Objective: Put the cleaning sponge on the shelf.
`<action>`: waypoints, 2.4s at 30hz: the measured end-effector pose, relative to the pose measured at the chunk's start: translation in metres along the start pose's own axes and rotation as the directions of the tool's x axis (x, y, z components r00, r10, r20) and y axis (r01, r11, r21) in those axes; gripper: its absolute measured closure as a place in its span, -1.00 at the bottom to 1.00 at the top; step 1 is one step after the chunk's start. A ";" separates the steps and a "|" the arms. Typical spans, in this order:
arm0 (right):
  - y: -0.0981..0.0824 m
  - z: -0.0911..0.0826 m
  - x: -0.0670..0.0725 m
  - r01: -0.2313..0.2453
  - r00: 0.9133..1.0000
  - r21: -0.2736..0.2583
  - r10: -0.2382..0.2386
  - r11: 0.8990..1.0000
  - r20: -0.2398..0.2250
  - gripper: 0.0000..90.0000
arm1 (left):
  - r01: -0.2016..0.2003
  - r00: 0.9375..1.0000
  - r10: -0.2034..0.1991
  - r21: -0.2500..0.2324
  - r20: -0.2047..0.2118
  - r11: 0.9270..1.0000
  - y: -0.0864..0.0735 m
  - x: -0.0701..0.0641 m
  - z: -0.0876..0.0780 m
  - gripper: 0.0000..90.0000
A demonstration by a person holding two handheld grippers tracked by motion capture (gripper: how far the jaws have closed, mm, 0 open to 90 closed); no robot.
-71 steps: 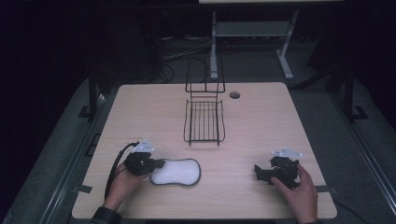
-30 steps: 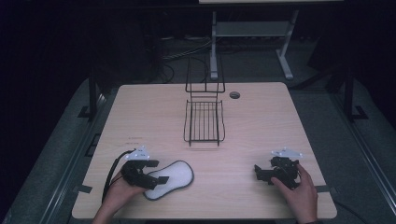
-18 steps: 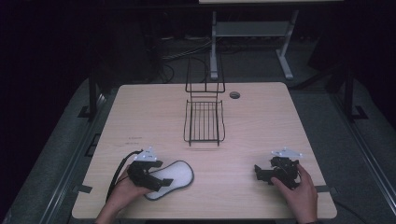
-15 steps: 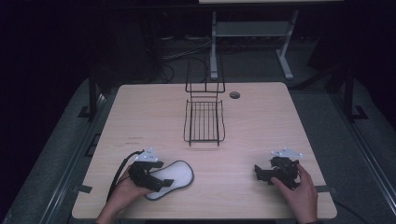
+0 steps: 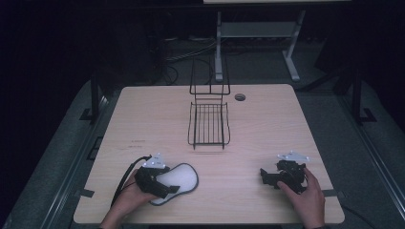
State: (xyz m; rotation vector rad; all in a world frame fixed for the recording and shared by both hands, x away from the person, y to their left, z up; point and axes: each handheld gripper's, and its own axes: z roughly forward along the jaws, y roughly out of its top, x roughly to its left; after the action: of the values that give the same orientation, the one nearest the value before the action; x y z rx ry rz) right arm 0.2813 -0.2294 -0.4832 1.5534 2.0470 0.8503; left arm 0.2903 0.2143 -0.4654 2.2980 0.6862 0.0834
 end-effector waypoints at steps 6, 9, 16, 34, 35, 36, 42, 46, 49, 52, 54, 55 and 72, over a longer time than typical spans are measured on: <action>0.000 0.000 0.000 0.000 1.000 0.000 0.000 1.000 0.000 -1.00 | -0.035 0.999 0.036 0.036 -0.025 0.999 0.003 -0.004 0.001 -0.70; 0.000 0.000 0.000 0.000 1.000 0.000 0.000 1.000 0.000 -1.00 | -0.045 0.999 0.045 0.039 -0.012 0.998 0.003 -0.004 0.000 -0.60; 0.000 0.000 0.000 0.001 1.000 0.000 -0.001 1.000 0.000 -1.00 | -0.049 0.999 0.049 0.035 0.011 0.998 0.003 -0.002 -0.002 -0.51; 0.000 0.000 0.000 0.002 1.000 0.000 -0.002 1.000 -0.001 -1.00 | -0.022 0.996 0.027 -0.062 0.090 0.998 0.005 0.003 -0.023 0.15; 0.000 0.000 0.000 0.002 1.000 0.000 -0.002 1.000 -0.001 -1.00 | -0.021 0.996 0.027 -0.064 0.091 0.998 0.005 0.003 -0.024 0.17; 0.000 0.000 0.000 0.002 1.000 0.000 -0.002 1.000 -0.001 -1.00 | -0.020 0.996 0.026 -0.064 0.091 0.998 0.005 0.003 -0.025 0.18; 0.000 0.000 0.000 0.003 1.000 0.000 -0.003 1.000 -0.001 -1.00 | -0.011 0.994 0.020 -0.082 0.110 0.997 0.006 0.004 -0.030 0.30; 0.000 0.000 0.000 0.003 1.000 0.000 -0.003 1.000 -0.002 -1.00 | 0.000 0.992 0.012 -0.098 0.124 0.995 0.008 0.004 -0.034 0.42; 0.000 0.000 0.000 0.002 1.000 0.000 -0.002 1.000 -0.002 -1.00 | 0.014 0.991 0.001 -0.118 0.131 0.993 0.008 0.005 -0.038 0.46; 0.000 0.000 0.000 0.002 1.000 0.000 -0.002 1.000 -0.002 -1.00 | 0.029 0.990 -0.010 -0.138 0.142 0.990 0.009 0.006 -0.042 0.53; 0.000 0.000 0.000 0.003 1.000 0.000 -0.003 1.000 -0.002 -1.00 | 0.042 0.988 -0.018 -0.152 0.155 0.987 0.010 0.006 -0.044 0.60; 0.000 0.000 0.000 0.003 1.000 0.000 -0.003 1.000 -0.002 -1.00 | 0.049 0.987 -0.024 -0.159 0.161 0.986 0.010 0.007 -0.046 0.62; 0.000 0.000 0.000 0.003 1.000 0.000 -0.003 1.000 -0.002 -1.00 | 0.056 0.990 -0.031 -0.177 0.140 0.983 0.014 0.010 -0.062 0.73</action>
State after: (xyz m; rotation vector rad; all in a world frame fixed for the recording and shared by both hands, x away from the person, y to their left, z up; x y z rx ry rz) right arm 0.2810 -0.2293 -0.4832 1.5499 2.0500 0.8509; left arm 0.2893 0.2503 -0.4119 2.0928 0.6311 -0.0313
